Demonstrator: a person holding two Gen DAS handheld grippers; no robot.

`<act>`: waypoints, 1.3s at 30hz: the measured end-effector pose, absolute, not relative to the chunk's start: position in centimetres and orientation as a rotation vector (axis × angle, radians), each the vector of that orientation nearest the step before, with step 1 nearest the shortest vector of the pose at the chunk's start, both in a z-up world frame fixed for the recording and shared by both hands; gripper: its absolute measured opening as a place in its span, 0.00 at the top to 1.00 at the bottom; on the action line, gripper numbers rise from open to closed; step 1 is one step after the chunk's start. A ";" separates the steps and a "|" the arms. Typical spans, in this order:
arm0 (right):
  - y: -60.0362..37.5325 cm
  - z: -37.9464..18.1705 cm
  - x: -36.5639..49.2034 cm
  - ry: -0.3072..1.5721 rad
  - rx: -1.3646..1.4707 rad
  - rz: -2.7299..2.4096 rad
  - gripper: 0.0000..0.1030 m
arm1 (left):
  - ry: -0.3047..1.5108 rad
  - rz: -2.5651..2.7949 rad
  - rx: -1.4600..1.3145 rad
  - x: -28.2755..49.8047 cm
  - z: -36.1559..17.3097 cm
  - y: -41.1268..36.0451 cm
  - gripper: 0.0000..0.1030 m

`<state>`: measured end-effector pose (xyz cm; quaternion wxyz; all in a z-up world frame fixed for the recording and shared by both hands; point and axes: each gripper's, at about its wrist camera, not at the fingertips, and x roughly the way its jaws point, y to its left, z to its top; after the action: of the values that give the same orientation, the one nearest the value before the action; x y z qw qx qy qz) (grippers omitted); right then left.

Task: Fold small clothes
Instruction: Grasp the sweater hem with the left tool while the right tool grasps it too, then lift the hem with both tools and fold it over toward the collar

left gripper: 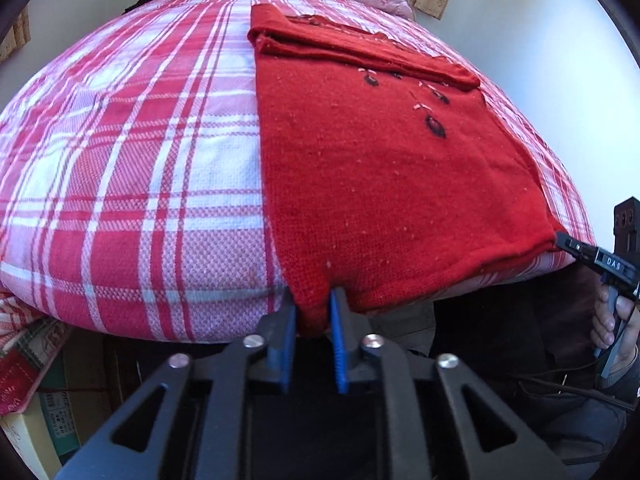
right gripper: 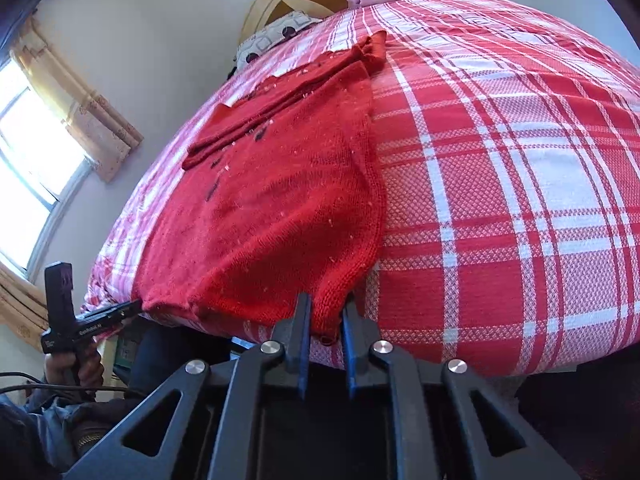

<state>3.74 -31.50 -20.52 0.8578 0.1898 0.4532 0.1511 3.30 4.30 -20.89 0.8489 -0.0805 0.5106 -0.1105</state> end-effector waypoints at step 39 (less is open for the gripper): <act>-33.6 -7.6 16.2 0.619 0.471 0.379 0.92 | 0.652 -0.341 -0.410 16.7 -8.5 9.1 0.94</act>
<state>16.22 -33.59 -7.63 0.9078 0.2282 0.3001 0.1835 16.71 9.13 -8.52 0.9126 -0.1992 0.3164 -0.1656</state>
